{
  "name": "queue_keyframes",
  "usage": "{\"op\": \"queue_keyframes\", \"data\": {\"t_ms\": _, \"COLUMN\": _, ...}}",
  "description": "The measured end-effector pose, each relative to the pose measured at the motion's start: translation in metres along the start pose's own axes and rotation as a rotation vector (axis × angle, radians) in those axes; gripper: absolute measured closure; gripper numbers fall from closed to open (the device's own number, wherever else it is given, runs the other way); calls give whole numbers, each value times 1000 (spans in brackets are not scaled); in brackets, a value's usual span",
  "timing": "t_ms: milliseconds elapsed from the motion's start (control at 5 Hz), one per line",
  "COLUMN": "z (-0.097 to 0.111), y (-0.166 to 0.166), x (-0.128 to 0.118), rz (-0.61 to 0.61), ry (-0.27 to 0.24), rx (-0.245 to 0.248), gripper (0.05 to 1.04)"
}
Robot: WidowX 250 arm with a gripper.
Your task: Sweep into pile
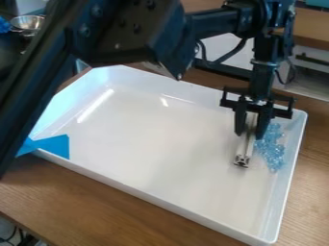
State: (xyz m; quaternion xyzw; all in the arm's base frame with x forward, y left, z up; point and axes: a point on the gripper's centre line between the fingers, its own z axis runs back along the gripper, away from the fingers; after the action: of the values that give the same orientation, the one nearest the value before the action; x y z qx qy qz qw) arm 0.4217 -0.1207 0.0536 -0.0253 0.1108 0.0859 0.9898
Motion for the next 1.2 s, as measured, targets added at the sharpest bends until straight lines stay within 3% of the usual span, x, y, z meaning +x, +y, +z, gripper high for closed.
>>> {"op": "queue_keyframes", "data": {"t_ms": 200, "z": 15, "y": -4, "x": -1, "rz": -19, "ry": 2, "rx": -36, "gripper": 723}}
{"op": "queue_keyframes", "data": {"t_ms": 400, "z": 9, "y": 15, "x": 1, "rz": 9, "ry": 47, "rx": -59, "gripper": 723}}
{"op": "queue_keyframes", "data": {"t_ms": 800, "z": 64, "y": 97, "x": -27, "rz": 68, "ry": 22, "rx": -146, "gripper": 723}}
{"op": "queue_keyframes", "data": {"t_ms": 1000, "z": 67, "y": 145, "x": -48, "rz": 143, "ry": 20, "rx": -199, "gripper": 723}}
{"op": "queue_keyframes", "data": {"t_ms": 1200, "z": 61, "y": 205, "x": -59, "rz": 233, "ry": -17, "rx": -204, "gripper": 723}}
